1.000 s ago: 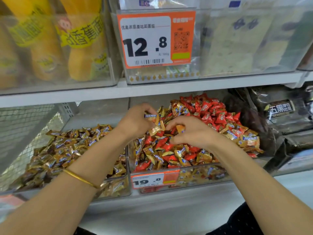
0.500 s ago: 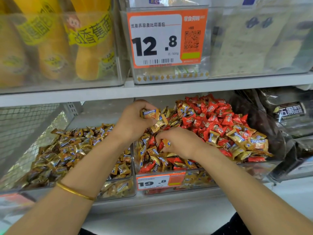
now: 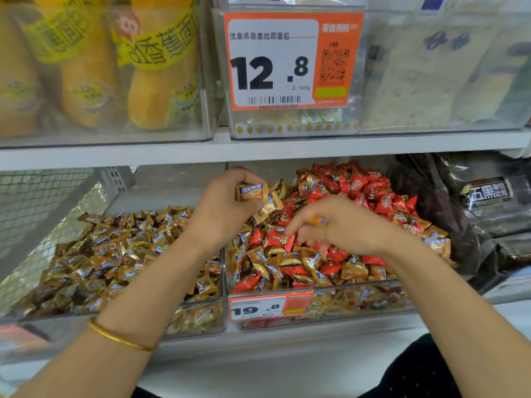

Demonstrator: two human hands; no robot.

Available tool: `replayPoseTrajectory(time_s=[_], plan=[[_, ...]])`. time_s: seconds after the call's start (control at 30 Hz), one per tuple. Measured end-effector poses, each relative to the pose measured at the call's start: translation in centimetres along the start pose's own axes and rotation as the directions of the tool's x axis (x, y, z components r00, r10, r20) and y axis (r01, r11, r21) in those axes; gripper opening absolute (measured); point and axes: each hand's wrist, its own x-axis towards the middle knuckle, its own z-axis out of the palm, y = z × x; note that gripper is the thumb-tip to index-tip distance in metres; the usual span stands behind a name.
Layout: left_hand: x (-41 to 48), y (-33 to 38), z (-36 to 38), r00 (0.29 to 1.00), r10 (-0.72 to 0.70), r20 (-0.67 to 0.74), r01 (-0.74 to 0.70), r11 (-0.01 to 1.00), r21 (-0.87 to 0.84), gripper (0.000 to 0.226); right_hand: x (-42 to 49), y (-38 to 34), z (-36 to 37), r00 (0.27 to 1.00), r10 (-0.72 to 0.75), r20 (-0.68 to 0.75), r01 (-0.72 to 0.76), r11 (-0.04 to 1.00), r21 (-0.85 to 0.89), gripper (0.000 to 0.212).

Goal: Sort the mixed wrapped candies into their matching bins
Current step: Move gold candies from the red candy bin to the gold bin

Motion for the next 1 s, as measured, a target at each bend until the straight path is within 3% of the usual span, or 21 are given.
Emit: replayPoseTrajectory(time_s=[0.13,0.3,0.6,0.8,0.9,1.0], plan=[[-0.1,-0.1,0.0,1.0,0.022,-0.011,-0.022,0.999,-0.037,0.031,1.4,0.3,1.9,0.932,0.05,0.358,0.074,0.943,-0.323,0.042],[-0.2,-0.1,-0.2,1.0,0.021,-0.004,-0.022,0.998,-0.064,0.033,2.3,0.6,1.8,0.867,0.091,0.489,0.067,0.953,-0.296,0.061],[-0.2,0.0,0.1,1.0,0.015,-0.012,-0.016,0.996,-0.085,0.032,3.6,0.6,3.5,0.864,0.081,0.498,0.1,0.94,-0.326,0.064],[-0.1,0.0,0.2,1.0,0.02,-0.015,-0.021,0.997,-0.078,0.032,4.1,0.3,4.2,0.921,0.053,0.386,0.044,0.97,-0.238,0.05],[-0.1,-0.2,0.0,1.0,0.017,-0.022,-0.019,0.996,-0.082,0.031,4.2,0.3,4.1,0.944,0.067,0.322,-0.027,0.992,-0.127,0.044],[-0.1,-0.3,-0.1,1.0,0.013,-0.028,-0.016,0.995,-0.099,0.03,4.1,0.6,3.5,0.974,0.092,0.206,-0.124,0.981,0.151,0.036]])
